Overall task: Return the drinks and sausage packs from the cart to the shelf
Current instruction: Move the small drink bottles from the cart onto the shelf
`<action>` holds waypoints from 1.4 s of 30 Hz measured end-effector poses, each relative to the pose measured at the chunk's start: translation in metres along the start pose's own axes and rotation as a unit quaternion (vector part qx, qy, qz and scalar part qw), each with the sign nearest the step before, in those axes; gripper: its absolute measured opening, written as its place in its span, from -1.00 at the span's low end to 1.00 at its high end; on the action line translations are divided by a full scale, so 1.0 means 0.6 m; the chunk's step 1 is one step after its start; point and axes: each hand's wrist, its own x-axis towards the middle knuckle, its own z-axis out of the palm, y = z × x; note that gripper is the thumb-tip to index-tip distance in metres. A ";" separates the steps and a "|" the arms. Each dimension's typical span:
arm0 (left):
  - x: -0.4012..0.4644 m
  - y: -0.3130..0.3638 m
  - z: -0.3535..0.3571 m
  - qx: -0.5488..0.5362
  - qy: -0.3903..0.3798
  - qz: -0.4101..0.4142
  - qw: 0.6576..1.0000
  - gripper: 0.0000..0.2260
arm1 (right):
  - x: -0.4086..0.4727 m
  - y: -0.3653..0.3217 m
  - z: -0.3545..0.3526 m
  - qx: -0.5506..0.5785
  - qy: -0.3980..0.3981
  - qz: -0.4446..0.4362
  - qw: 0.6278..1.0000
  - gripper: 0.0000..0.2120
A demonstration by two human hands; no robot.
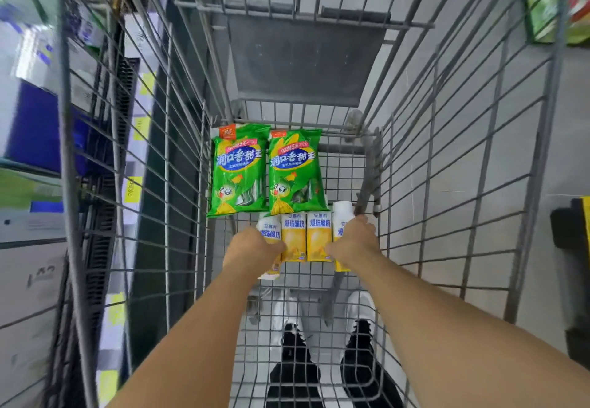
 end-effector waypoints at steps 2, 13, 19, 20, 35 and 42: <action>-0.016 -0.004 -0.004 -0.003 -0.002 -0.009 1.000 -0.64 | -0.017 0.003 -0.009 0.022 -0.006 0.007 1.000 -0.25; -0.224 0.023 -0.158 -0.022 0.038 0.058 0.997 -0.65 | -0.234 -0.071 -0.175 0.053 0.026 -0.132 0.990 -0.49; -0.376 0.052 -0.318 -0.124 0.157 0.102 0.975 -0.66 | -0.385 -0.142 -0.315 0.027 0.068 -0.240 0.968 -0.37; -0.398 0.055 -0.343 -0.125 0.179 0.110 0.970 -0.65 | -0.411 -0.152 -0.338 0.020 0.075 -0.255 0.964 -0.38; -0.795 -0.022 -0.508 -0.216 0.445 0.131 0.859 -0.61 | -0.775 -0.173 -0.550 0.030 0.125 -0.537 0.834 -0.47; -0.967 -0.162 -0.456 -0.281 0.518 0.087 0.803 -0.60 | -0.954 -0.147 -0.470 -0.036 0.081 -0.669 0.738 -0.47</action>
